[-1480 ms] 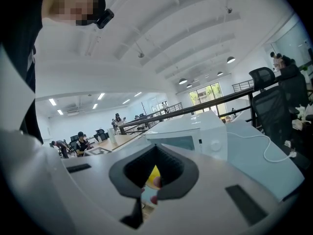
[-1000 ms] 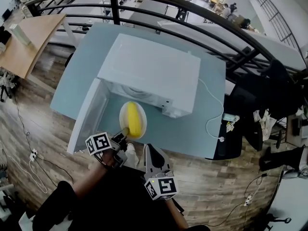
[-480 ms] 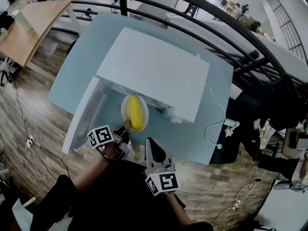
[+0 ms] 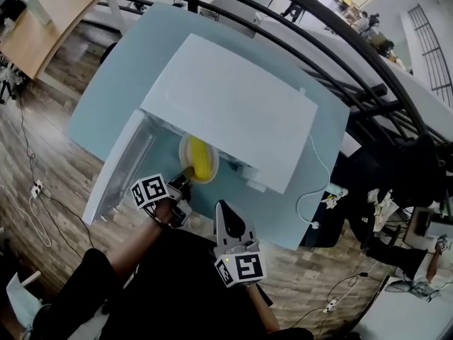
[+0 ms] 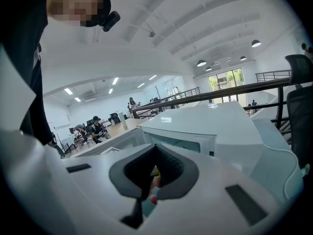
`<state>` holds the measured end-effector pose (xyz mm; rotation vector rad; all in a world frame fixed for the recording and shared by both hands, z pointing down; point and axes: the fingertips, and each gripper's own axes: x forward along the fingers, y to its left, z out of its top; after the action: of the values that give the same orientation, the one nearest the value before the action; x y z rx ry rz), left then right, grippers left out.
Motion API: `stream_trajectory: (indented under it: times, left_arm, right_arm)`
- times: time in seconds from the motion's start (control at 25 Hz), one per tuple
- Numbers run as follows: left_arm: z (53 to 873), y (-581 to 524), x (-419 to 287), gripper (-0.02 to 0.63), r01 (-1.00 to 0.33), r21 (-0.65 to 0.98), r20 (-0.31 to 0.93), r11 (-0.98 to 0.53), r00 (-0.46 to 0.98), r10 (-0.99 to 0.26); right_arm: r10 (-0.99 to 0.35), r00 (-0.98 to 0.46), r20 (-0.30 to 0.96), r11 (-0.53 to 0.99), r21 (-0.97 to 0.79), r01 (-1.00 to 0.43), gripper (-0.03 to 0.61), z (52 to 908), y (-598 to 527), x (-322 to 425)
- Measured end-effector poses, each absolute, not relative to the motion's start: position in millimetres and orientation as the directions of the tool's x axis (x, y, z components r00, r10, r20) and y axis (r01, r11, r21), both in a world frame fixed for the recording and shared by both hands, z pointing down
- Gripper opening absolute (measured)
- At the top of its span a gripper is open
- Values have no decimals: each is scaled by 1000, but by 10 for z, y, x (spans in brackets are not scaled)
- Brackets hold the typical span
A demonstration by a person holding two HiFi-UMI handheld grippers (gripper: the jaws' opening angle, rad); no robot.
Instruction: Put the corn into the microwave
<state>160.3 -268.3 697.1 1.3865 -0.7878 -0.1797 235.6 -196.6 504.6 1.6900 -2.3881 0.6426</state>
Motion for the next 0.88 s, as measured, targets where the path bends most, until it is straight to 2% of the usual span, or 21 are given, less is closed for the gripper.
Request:
stream_trajectory:
  times: [0.88]
  left_arm:
    - [7405,-3230,1696,26,-330,896,443,295,683,-581]
  right_arm:
    - [-843,-361,398,280,-248,-927,9,5166,-2265,2595]
